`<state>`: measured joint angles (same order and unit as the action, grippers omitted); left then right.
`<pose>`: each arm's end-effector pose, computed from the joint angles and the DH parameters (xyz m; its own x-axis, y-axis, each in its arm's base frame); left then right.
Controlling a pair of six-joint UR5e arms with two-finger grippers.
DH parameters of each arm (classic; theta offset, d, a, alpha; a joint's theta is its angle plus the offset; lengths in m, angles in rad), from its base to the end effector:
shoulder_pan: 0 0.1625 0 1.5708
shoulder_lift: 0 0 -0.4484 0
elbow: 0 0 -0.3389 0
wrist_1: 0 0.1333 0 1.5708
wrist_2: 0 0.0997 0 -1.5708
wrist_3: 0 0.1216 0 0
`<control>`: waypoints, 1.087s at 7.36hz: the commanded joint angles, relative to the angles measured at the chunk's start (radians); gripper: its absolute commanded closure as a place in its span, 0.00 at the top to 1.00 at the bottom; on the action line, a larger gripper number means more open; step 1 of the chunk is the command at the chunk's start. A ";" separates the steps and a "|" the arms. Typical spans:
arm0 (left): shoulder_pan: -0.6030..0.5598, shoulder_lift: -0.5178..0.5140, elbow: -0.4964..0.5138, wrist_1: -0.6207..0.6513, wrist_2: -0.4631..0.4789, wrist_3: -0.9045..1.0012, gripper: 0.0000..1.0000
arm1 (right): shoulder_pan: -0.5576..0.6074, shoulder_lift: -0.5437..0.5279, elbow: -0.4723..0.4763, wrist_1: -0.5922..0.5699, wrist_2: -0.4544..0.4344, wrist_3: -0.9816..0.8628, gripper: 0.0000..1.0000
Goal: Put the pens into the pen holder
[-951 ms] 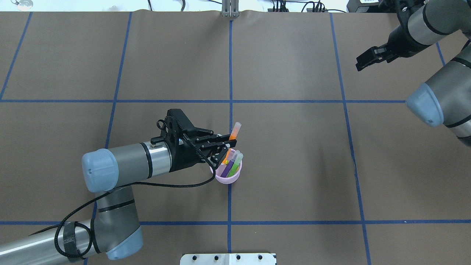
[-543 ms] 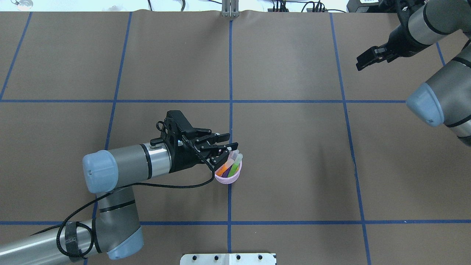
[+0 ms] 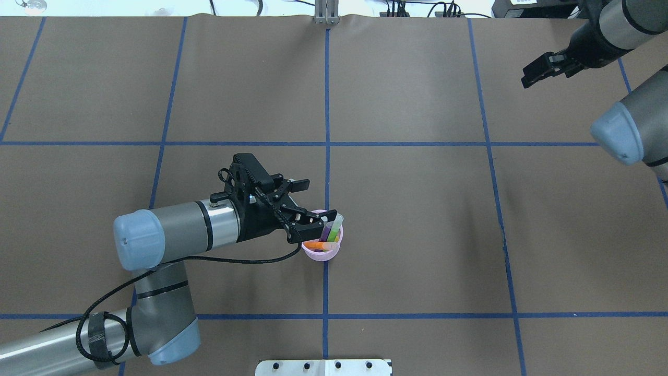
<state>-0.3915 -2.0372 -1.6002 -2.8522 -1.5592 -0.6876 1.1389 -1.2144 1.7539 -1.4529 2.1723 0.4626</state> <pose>0.5016 -0.3528 0.2793 0.1827 0.7605 -0.6230 0.3952 0.5234 0.7549 -0.1873 -0.5605 0.4271 0.6884 -0.2691 0.6736 0.0270 0.9375 0.3469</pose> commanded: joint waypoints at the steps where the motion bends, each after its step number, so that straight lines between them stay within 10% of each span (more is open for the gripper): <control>1: -0.127 0.028 -0.029 0.235 -0.154 0.000 1.00 | 0.074 -0.017 -0.056 -0.004 0.050 -0.056 1.00; 4: -0.439 0.026 -0.084 0.743 -0.525 0.073 1.00 | 0.123 -0.189 -0.057 0.011 0.040 -0.108 1.00; 8: -0.747 0.207 -0.095 0.897 -0.764 0.460 1.00 | 0.312 -0.371 -0.059 0.000 0.037 -0.411 1.00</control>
<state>-1.0205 -1.8896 -1.6966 -2.0060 -2.2337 -0.3414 1.3971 -1.5237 1.6958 -1.4451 2.2087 0.1275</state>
